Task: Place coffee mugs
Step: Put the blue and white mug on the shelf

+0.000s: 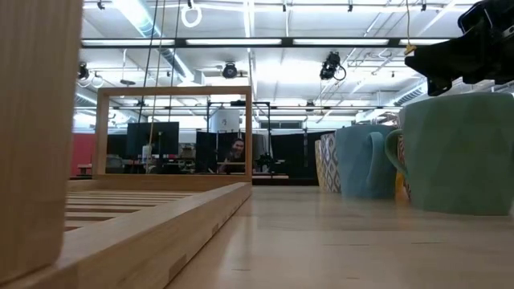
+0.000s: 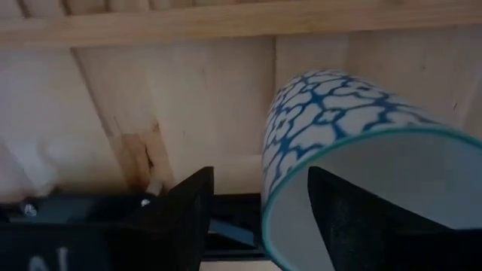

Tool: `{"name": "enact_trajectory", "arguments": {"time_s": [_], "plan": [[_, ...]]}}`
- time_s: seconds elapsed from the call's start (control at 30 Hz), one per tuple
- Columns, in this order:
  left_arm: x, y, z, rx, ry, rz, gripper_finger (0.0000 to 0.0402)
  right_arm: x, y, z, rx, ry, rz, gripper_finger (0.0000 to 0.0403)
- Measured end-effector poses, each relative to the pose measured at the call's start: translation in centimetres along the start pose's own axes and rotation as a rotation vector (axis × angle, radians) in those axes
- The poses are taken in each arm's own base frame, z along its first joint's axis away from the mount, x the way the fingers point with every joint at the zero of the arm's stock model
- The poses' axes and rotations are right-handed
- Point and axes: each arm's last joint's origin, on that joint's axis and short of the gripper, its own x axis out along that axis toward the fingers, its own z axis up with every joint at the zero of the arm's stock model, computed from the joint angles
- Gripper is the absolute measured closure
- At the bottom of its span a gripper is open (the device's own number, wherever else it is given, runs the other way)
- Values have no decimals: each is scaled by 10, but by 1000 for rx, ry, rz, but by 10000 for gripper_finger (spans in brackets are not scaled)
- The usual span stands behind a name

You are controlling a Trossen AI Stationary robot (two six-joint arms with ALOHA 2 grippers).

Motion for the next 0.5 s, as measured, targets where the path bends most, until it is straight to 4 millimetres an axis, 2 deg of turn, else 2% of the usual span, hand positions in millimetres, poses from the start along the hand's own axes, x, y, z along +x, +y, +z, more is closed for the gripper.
{"name": "enact_trajectory", "arguments": {"time_s": [0.17, 0.5], "plan": [[3, -1, 2, 32, 13, 9, 222, 0, 0, 0, 0, 0, 0, 279], [3, -1, 2, 33, 13, 8, 320, 0, 0, 0, 0, 0, 0, 279]]}}
